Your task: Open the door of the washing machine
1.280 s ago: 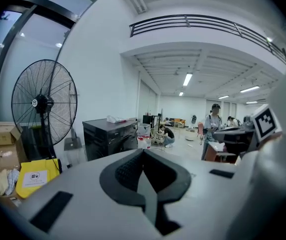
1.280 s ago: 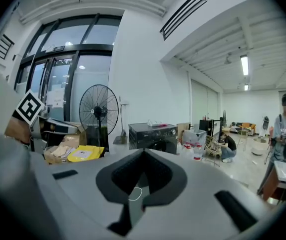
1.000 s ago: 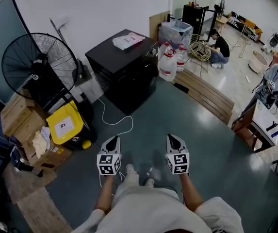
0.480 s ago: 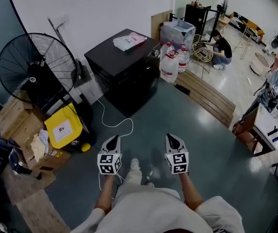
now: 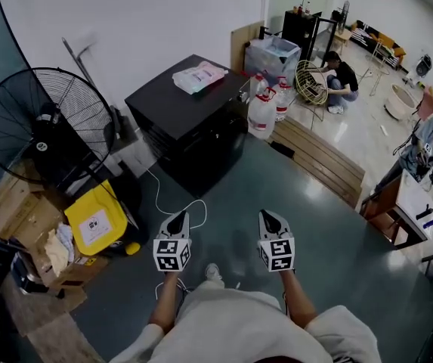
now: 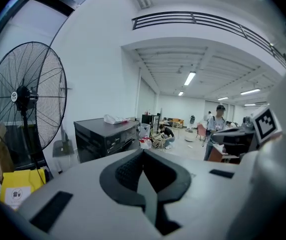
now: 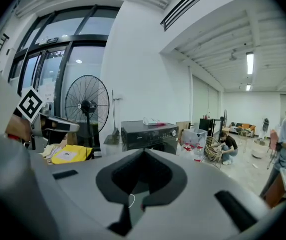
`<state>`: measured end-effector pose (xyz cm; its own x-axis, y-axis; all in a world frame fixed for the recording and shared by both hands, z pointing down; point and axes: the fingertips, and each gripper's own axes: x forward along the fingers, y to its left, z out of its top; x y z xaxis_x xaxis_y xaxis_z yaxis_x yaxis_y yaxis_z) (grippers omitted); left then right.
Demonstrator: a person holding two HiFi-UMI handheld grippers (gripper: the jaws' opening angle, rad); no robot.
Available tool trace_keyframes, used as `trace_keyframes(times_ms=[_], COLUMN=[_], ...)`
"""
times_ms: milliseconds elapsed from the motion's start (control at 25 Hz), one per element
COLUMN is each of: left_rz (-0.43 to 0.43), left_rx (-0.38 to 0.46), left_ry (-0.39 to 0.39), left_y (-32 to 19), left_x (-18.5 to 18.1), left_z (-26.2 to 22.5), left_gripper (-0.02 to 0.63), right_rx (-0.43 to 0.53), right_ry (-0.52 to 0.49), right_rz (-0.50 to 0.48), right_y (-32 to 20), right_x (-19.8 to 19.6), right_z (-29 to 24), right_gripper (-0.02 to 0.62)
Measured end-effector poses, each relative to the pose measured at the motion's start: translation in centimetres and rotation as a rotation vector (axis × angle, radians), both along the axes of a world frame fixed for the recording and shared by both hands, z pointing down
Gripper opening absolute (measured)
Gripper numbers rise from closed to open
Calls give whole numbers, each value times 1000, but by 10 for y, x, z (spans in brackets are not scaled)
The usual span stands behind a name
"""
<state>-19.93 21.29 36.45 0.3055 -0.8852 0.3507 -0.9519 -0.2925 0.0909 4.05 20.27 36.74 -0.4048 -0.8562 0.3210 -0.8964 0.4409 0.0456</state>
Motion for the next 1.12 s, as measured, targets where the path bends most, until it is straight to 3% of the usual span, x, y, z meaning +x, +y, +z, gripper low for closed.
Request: trace_keyframes(times_ms=[560,1120], left_rz=[22,86], left_rx=[-9,-35], left_ry=[48,47], left_y=[-115,-152], left_x=[-60,-66], left_z=[10,24], left_gripper=[8,8], right_rx=[-16,-44], right_ry=[52,53], right_rz=[15,52], right_y=[-108,-130], right_x=[-63,-80], right_z=[1,15], right_gripper=[0,-2])
